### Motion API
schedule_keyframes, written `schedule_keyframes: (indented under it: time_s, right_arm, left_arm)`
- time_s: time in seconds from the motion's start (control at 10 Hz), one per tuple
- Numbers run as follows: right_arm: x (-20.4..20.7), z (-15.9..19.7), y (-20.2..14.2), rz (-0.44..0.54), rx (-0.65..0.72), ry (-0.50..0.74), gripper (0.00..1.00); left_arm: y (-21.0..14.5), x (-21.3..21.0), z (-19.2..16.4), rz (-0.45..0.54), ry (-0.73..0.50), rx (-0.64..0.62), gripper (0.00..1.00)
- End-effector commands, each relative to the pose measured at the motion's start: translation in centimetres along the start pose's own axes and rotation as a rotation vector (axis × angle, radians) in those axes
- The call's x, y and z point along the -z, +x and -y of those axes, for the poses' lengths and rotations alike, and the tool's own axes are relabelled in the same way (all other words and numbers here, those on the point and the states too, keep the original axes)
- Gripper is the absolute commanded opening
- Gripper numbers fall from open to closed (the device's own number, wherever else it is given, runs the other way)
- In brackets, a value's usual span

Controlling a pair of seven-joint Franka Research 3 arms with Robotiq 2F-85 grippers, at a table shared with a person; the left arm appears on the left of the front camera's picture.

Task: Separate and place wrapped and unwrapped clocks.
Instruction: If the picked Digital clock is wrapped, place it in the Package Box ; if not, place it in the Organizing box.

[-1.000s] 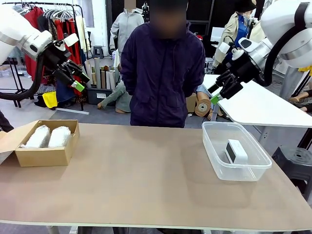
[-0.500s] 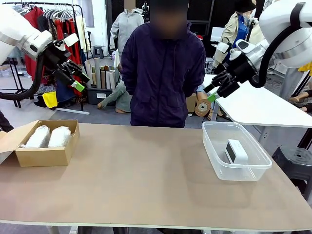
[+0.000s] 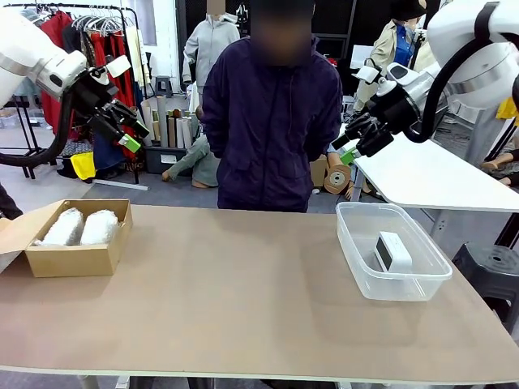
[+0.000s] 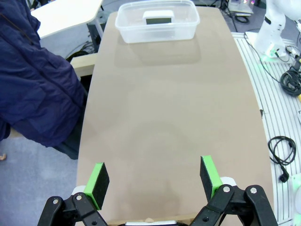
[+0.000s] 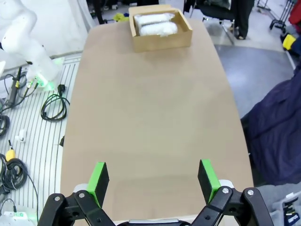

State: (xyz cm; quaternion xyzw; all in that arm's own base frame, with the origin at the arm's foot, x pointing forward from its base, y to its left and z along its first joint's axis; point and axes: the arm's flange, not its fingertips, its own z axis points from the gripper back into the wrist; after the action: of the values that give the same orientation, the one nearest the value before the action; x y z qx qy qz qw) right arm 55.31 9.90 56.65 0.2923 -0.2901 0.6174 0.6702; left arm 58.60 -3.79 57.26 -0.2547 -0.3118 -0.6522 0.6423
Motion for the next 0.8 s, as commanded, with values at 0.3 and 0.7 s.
schedule_keyframes:
  time_s: [0.3,0.7]
  right_arm:
    - [0.9,1.6,-0.7,0.049,-0.027,0.049,1.00]
    - [1.0,0.8,-0.7,0.004,-0.008,0.030,1.00]
  left_arm:
    - [0.0,-0.2,0.1,-0.004,-0.006,0.016,1.00]
    - [0.0,-0.2,0.1,-0.004,-0.006,0.016,1.00]
